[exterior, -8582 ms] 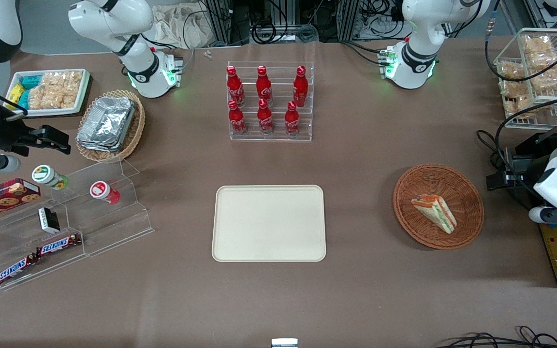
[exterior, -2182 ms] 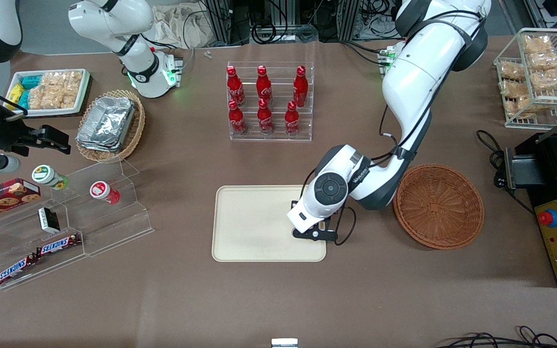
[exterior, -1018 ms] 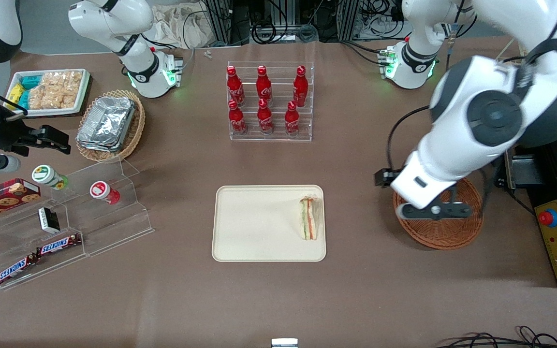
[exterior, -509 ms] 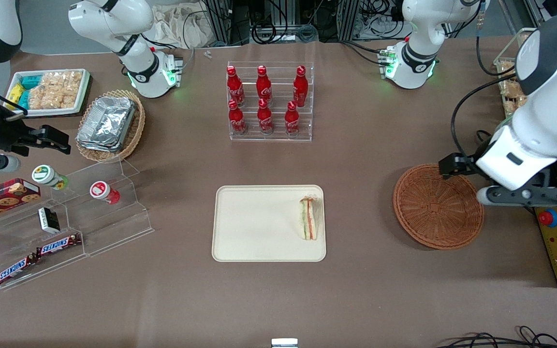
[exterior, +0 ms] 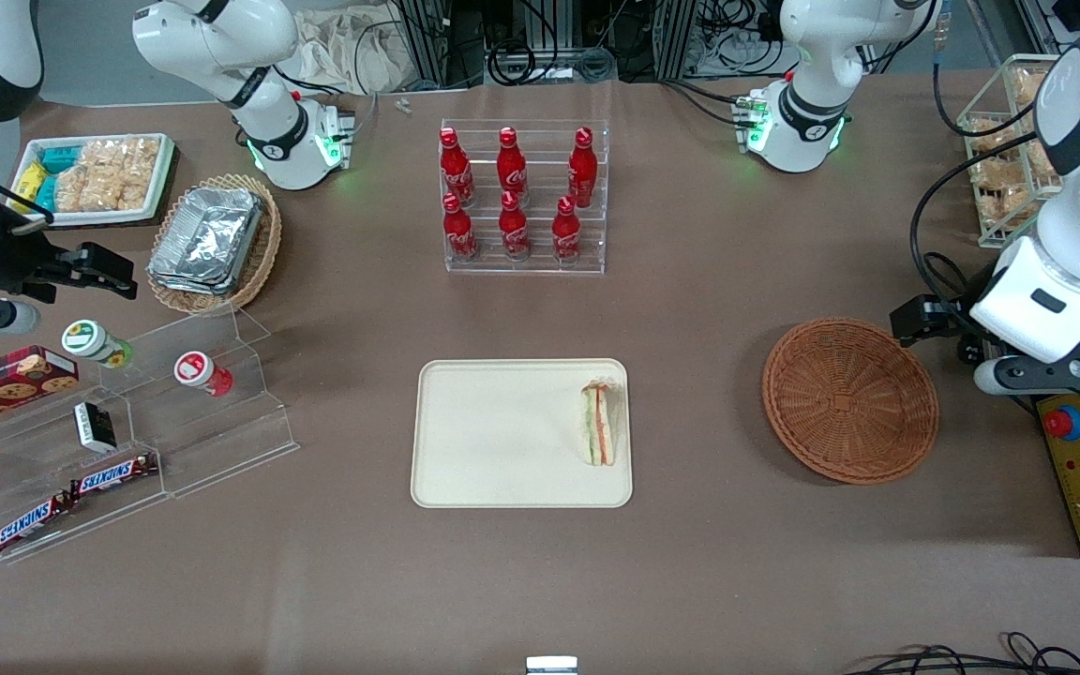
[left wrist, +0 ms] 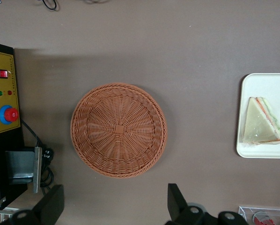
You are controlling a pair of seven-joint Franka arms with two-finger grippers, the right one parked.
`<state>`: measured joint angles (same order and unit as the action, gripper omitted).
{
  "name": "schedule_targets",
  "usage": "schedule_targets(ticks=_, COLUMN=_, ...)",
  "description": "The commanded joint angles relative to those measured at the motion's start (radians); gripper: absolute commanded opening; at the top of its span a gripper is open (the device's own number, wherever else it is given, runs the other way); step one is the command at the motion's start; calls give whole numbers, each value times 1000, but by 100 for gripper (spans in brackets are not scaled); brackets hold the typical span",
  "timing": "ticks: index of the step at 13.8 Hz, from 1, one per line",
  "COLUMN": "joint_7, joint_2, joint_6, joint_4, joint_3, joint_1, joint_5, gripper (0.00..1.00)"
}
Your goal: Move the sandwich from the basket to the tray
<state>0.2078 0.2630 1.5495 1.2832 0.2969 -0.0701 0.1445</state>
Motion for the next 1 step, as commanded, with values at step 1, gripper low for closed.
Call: schedule_targets(ticks=1, joint_7=-8, joint_2=-15, joint_6=8, joint_4=25, joint_3=4, joint_1=-7, joint_5=-2, gripper=99)
